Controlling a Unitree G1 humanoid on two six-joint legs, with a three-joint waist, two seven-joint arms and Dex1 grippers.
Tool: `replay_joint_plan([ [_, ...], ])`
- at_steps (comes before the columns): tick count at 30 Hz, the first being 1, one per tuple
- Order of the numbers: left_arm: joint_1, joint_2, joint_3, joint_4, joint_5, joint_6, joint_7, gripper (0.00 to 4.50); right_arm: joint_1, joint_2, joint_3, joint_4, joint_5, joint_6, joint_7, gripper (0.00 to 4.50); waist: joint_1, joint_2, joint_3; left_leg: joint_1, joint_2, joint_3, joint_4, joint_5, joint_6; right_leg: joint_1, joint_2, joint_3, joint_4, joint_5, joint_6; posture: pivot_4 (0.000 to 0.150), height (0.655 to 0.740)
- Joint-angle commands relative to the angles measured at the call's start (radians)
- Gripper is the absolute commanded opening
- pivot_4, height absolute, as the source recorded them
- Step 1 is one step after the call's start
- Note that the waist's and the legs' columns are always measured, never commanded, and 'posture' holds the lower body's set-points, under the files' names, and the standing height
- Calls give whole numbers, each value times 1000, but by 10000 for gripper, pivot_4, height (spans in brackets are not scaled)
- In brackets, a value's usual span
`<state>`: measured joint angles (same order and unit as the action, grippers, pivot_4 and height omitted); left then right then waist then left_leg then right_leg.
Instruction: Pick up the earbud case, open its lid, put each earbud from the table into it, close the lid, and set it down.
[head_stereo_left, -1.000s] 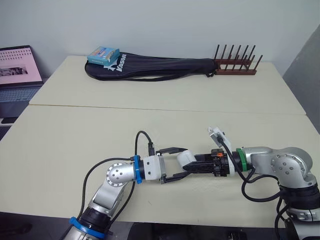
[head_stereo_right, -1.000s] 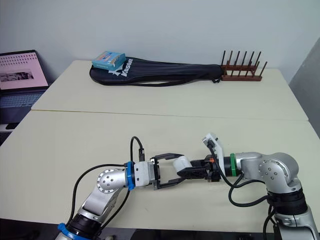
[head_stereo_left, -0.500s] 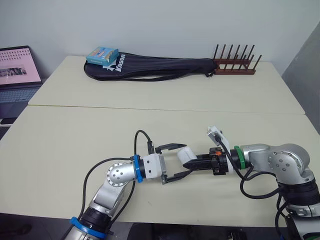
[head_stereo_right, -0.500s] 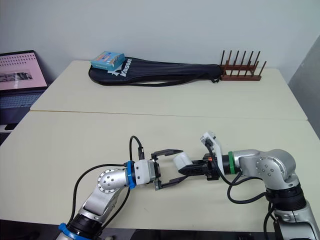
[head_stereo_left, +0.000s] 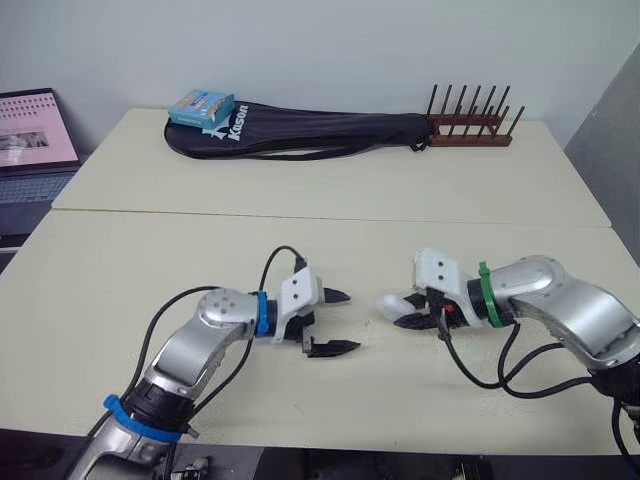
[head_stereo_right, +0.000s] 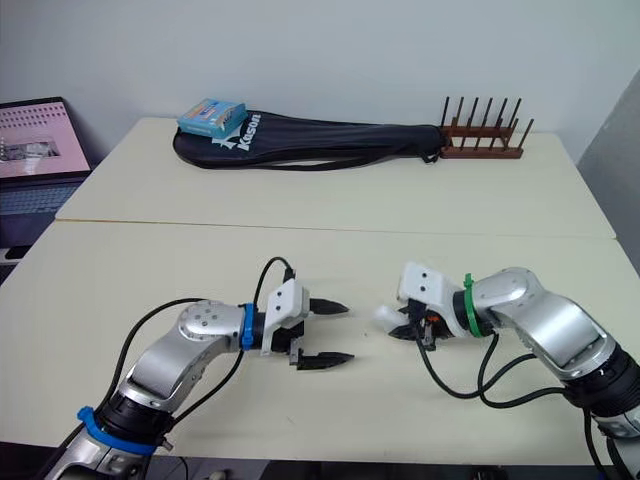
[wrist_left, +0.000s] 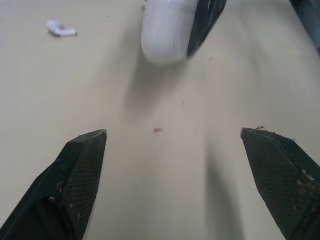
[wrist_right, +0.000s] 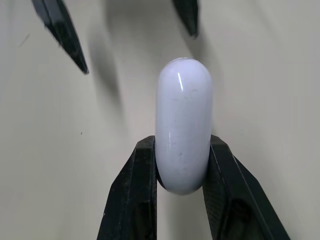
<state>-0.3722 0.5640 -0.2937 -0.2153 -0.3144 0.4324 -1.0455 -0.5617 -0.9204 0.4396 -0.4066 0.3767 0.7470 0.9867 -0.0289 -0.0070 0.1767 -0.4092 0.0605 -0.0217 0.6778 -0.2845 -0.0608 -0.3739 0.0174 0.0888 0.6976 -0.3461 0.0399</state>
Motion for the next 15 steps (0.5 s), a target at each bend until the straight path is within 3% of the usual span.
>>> replay_joint_plan([
  [1,-49,-31,3,-41,-4,9,23,45000,-27,9,9,-24,-54,-53,40,7944,0,0,0,0,0,0,0,0,0,0,0,0,0,0,0,1500,7274],
  [15,-88,-54,-29,-11,8,16,-25,45000,-78,45,-14,-15,-88,-23,121,7944,0,0,0,0,0,-1,2,0,0,1,-1,0,1,0,0,1500,7274],
])
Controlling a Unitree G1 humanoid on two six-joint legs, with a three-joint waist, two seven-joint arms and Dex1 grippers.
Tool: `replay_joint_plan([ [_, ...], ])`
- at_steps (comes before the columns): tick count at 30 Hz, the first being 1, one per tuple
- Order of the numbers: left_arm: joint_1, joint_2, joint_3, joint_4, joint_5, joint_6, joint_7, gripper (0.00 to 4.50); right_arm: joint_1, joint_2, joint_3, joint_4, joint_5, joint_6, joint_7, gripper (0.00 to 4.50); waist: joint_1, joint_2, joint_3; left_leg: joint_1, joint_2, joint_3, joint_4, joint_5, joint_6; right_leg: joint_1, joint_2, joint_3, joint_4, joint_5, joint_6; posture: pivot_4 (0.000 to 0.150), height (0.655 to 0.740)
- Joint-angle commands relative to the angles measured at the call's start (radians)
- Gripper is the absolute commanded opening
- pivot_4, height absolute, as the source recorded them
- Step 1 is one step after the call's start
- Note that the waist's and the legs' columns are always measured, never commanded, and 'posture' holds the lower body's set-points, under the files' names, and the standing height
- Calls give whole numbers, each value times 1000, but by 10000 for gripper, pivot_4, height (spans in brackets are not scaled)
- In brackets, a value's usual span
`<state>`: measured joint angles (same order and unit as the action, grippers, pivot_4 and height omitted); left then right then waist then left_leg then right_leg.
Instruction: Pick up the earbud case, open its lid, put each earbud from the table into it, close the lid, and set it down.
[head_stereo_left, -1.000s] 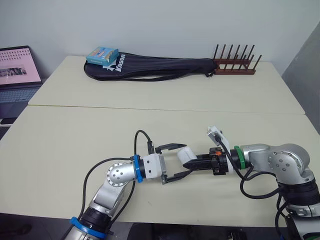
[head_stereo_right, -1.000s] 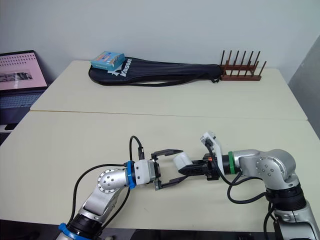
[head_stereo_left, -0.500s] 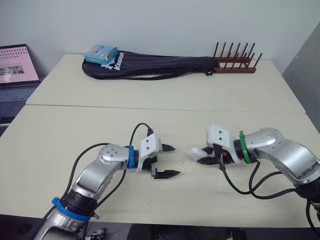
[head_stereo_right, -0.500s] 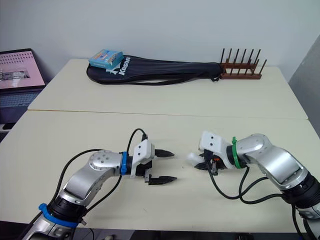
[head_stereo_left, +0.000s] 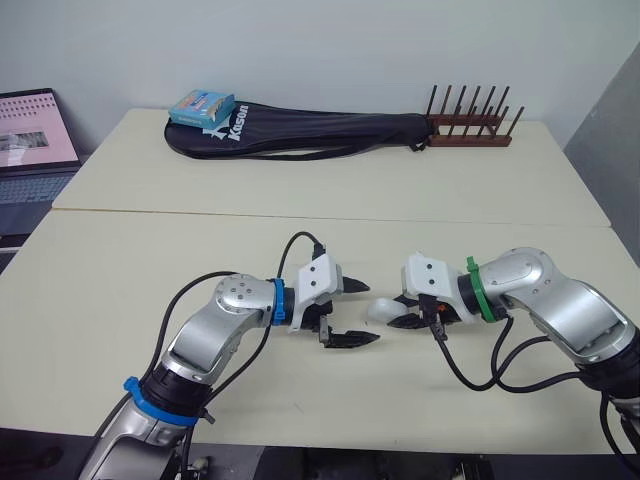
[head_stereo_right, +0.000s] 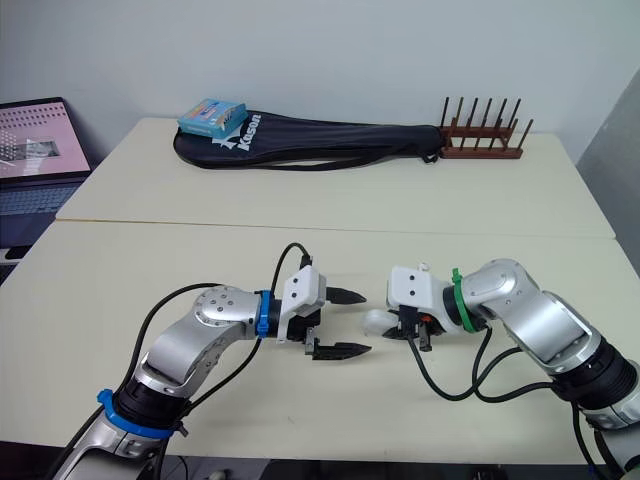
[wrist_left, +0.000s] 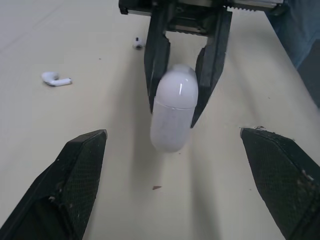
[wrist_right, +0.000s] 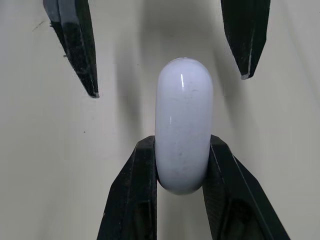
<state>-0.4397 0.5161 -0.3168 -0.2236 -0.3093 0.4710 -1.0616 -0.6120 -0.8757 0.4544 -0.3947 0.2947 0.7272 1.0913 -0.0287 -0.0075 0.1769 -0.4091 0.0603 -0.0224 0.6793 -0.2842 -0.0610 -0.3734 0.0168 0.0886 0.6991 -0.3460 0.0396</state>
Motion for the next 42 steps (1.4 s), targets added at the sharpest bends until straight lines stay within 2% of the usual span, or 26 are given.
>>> replay_joint_plan([
  [1,-23,-9,-6,3,5,-26,-10,45000,-28,1,-30,-30,-8,-2,18,7944,0,0,0,0,0,0,0,0,0,0,0,0,0,0,0,1500,7274],
  [5,-32,-18,-9,20,7,-30,-14,45000,-31,2,-30,-38,-15,-1,26,7944,0,0,0,0,0,0,0,0,0,0,0,0,0,0,0,1500,7274],
  [8,-36,-23,-14,27,7,-32,-20,39696,-34,4,-31,-42,-17,1,29,7944,0,0,0,0,0,0,0,0,0,0,0,0,0,0,0,1500,7274],
  [18,-39,-55,-36,29,9,-18,-14,8754,-35,9,-26,-44,-23,-3,36,7943,0,0,0,0,0,0,0,0,0,0,0,0,1,0,0,1500,7274],
  [19,-39,-56,-35,30,11,-16,-12,7771,-33,8,-24,-43,-27,-5,40,7943,0,0,0,0,0,0,0,0,0,0,0,0,1,0,0,1500,7274],
  [25,-23,-50,-36,20,22,-4,-3,7754,-26,14,-34,-49,-26,18,48,7943,0,0,0,0,0,0,1,0,0,0,0,0,1,0,0,1500,7274],
  [29,11,-34,-34,-2,18,9,1,7753,-21,-10,-40,-45,-34,-2,71,20874,0,0,0,0,0,0,1,0,0,0,0,0,1,0,0,1500,7274],
  [35,116,-10,49,-24,-66,36,5,7753,4,-58,-115,-32,-31,-40,79,41944,0,0,0,0,0,0,1,0,0,0,-1,0,2,0,0,1500,7274],
  [38,190,-51,134,-19,-164,40,13,7753,30,-73,-163,-42,-9,-82,95,42399,0,0,0,0,0,0,1,0,0,0,-1,0,2,0,0,1500,7274],
  [42,276,-72,172,-8,-173,-31,21,7753,72,-82,-213,-89,31,-105,118,42399,0,0,0,0,1,0,1,0,0,0,-1,-1,2,0,0,1500,7274],
])
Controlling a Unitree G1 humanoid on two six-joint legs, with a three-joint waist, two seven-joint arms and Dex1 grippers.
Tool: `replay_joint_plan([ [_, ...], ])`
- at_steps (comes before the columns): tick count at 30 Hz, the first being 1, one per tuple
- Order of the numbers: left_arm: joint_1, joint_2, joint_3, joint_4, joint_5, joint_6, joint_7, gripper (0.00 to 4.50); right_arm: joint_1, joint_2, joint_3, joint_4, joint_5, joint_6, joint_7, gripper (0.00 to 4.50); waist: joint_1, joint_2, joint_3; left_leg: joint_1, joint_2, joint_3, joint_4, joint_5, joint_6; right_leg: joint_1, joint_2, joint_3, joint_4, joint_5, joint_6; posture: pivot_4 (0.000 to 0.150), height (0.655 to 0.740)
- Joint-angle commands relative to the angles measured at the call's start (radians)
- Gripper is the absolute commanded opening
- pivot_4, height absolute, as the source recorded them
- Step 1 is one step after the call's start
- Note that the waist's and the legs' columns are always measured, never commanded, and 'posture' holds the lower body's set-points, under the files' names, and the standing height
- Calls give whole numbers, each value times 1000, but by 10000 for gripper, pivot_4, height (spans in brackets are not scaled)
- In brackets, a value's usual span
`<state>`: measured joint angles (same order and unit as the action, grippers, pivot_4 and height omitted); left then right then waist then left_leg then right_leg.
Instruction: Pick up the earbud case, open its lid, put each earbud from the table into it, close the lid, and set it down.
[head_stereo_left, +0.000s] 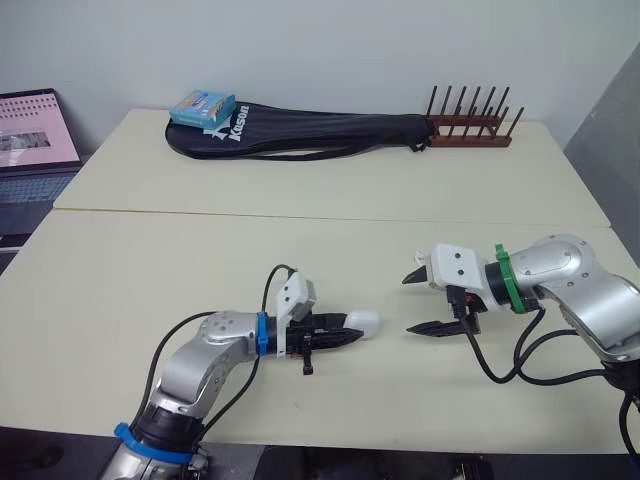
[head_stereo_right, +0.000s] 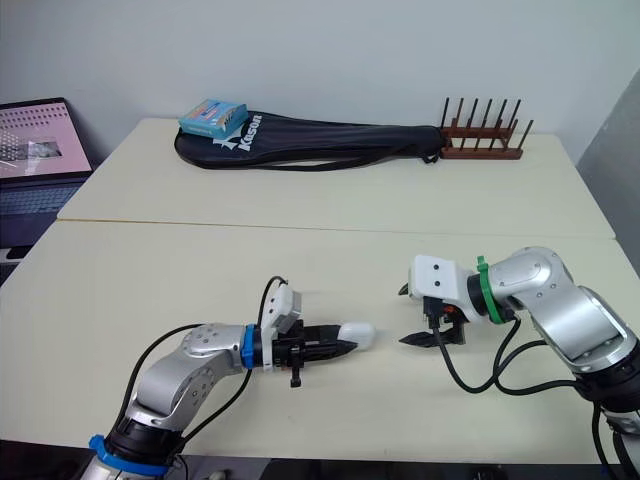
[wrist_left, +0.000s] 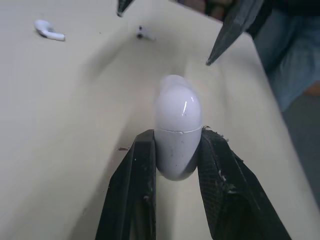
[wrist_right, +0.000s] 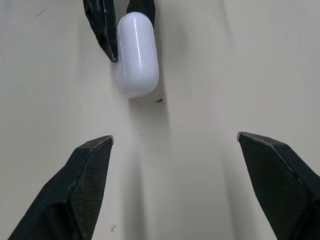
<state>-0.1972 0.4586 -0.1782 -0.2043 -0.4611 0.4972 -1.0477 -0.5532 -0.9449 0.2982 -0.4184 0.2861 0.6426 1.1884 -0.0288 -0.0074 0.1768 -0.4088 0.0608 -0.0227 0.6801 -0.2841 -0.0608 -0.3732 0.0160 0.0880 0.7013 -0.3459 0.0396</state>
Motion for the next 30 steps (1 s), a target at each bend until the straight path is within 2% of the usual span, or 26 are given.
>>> replay_joint_plan([
  [1,45,-22,37,-34,-23,-70,13,7753,16,-4,-59,-75,46,-15,14,42399,0,0,0,0,0,0,0,0,0,0,0,0,0,0,0,1500,7274],
  [12,69,-70,-9,-57,60,-256,51,7753,-58,141,13,-20,-8,-24,-49,42399,0,0,0,1,0,0,0,0,0,1,0,0,1,0,0,1500,7274],
  [30,37,-48,-58,-42,89,-312,13,7753,-108,192,2,74,-20,-26,-50,42399,0,0,0,2,0,1,0,0,0,1,0,0,1,0,0,1500,7274],
])
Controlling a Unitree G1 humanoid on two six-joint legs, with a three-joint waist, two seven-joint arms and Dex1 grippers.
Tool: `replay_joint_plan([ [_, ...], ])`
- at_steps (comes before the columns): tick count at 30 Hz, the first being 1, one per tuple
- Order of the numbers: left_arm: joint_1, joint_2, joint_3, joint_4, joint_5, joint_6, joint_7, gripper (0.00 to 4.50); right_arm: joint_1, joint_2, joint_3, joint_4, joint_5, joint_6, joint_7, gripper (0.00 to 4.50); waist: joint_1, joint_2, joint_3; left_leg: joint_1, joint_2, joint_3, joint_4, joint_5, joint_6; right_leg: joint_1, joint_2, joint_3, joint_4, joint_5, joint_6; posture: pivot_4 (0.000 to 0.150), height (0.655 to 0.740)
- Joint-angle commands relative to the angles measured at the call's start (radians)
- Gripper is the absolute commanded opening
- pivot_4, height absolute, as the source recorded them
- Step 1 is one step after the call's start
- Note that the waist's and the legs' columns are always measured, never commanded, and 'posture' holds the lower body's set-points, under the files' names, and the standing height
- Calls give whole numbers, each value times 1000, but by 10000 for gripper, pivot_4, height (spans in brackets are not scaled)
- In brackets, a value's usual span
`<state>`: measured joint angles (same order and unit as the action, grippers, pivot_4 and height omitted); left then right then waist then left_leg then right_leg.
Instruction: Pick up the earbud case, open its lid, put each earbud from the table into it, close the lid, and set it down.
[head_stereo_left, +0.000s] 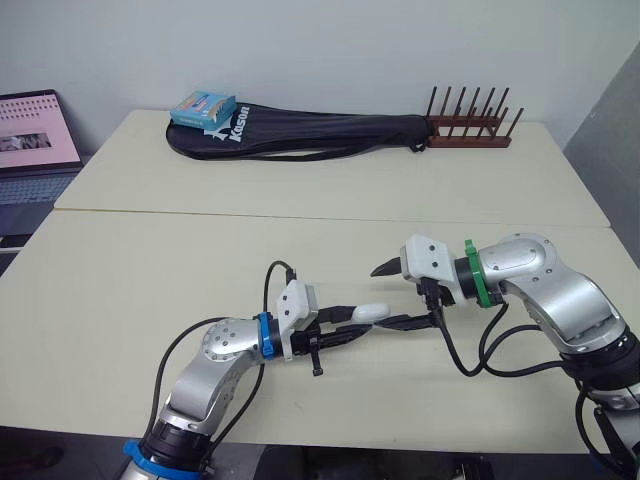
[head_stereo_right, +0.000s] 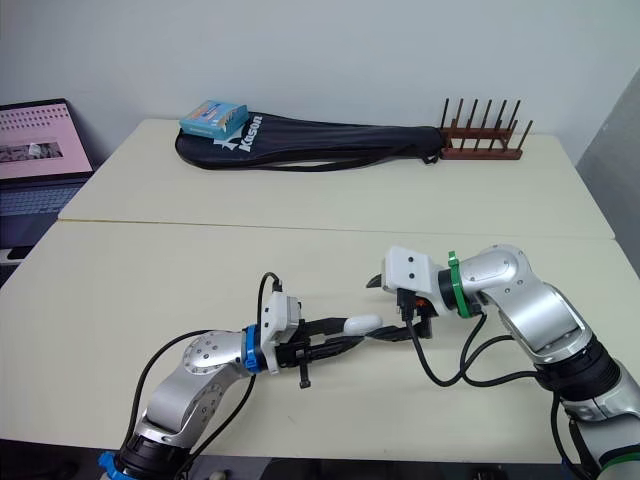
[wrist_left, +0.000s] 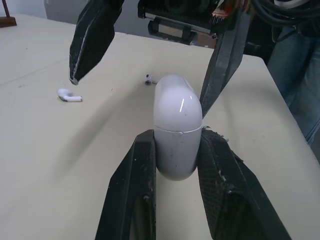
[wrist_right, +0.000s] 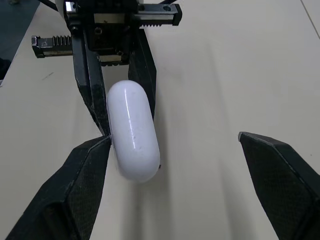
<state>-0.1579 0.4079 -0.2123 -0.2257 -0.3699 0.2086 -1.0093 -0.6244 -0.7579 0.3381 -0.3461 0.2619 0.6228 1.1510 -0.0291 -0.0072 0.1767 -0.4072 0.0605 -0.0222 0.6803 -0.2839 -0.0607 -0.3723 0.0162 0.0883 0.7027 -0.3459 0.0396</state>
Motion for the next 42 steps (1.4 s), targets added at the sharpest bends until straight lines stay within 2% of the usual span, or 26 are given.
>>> replay_joint_plan([
  [1,-5,4,-24,-16,-1,-27,-28,7753,-41,3,-47,8,9,-7,-9,42399,0,0,0,0,0,0,0,0,0,0,0,0,0,0,0,1500,7274],
  [14,-6,9,-25,13,8,-55,-36,7752,-31,-25,-115,1,82,2,20,42399,0,0,0,0,0,0,0,0,0,0,0,0,1,0,0,1500,7274],
  [20,-3,-30,3,42,32,-110,34,7752,38,-85,-181,-41,130,-15,51,42399,4,0,0,0,0,0,0,0,0,0,0,0,1,0,0,1500,7274],
  [26,18,-85,41,66,37,-151,125,7752,229,-97,-353,-31,122,-225,10,42399,3,0,0,0,0,0,0,0,0,0,0,0,0,0,0,1500,7274],
  [34,23,-138,106,98,75,-228,262,7752,544,-133,-671,11,177,-210,-42,42399,6,0,0,4,-1,2,0,0,0,4,0,2,0,0,0,1500,7274],
  [38,55,-139,123,80,86,-254,293,7752,756,-149,-830,18,129,-234,-40,42399,5,0,0,8,-1,3,-1,0,0,10,0,2,-1,0,0,1500,7274],
  [42,77,-131,134,67,84,-259,307,7752,884,-150,-926,43,124,-244,-40,42399,4,0,0,10,-1,5,-2,0,0,14,0,2,-4,0,0,1500,7274],
])
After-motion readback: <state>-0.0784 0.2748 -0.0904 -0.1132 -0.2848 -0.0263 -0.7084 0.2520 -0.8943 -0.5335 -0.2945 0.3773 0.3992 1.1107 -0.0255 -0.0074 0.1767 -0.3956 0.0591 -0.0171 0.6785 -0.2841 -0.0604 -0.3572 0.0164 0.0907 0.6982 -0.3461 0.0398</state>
